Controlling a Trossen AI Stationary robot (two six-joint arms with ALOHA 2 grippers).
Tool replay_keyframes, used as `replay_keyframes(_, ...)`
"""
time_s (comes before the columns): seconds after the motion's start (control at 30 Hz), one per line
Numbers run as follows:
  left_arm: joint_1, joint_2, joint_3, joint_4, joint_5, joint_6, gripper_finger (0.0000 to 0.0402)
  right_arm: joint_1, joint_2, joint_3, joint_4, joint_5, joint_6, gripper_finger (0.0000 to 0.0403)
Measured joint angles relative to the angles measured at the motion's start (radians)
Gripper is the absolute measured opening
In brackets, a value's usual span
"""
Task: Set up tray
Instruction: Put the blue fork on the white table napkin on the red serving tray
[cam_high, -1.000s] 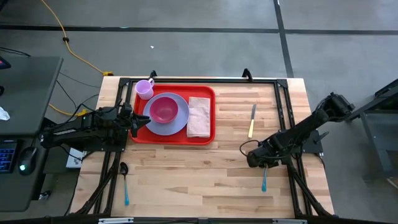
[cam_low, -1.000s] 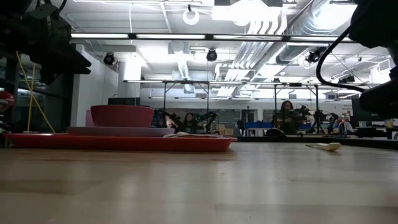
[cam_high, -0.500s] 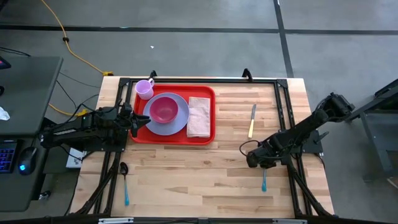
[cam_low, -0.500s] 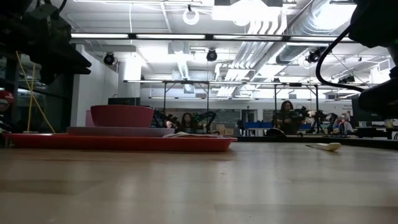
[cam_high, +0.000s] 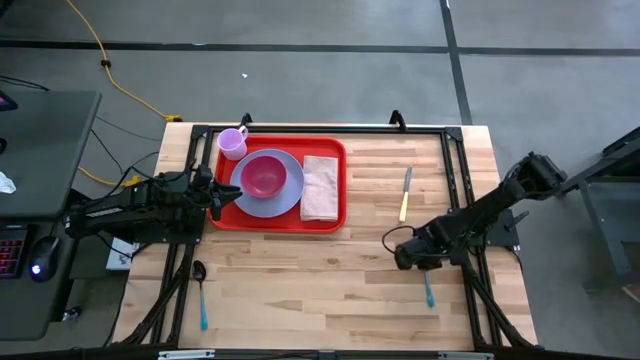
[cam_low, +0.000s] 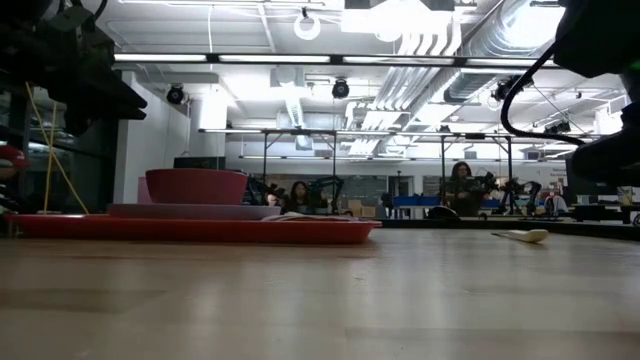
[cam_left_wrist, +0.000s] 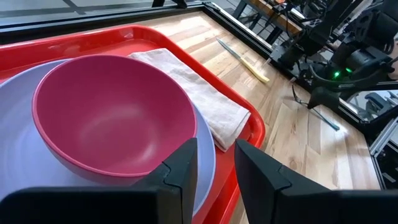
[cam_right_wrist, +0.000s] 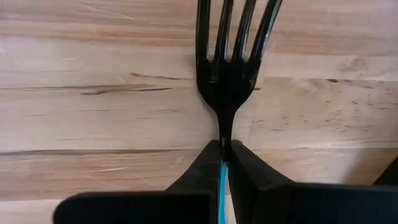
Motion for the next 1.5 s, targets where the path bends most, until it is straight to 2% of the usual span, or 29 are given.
replay_keyframes(0.17, 0.000, 0.000, 0.000, 0.000, 0.000, 0.000, 0.0138, -0.002, 0.000, 0.039, -0.006, 0.048, -0.015, 0.0001)
replay_keyframes(0.77, 0.000, 0.000, 0.000, 0.000, 0.000, 0.000, 0.0138, -0.012, -0.002, 0.219, -0.089, 0.035, -0.037, 0.0000)
replay_keyframes(1.27, 0.000, 0.000, 0.000, 0.000, 0.001, 0.020, 0.0138, -0.181, -0.003, 0.291, -0.084, 0.152, -0.238, 0.0000)
replay_keyframes(1.5, 0.000, 0.000, 0.000, 0.019, 0.002, 0.090, 0.0138, -0.262, -0.003, 0.316, -0.075, 0.184, -0.337, 0.0000)
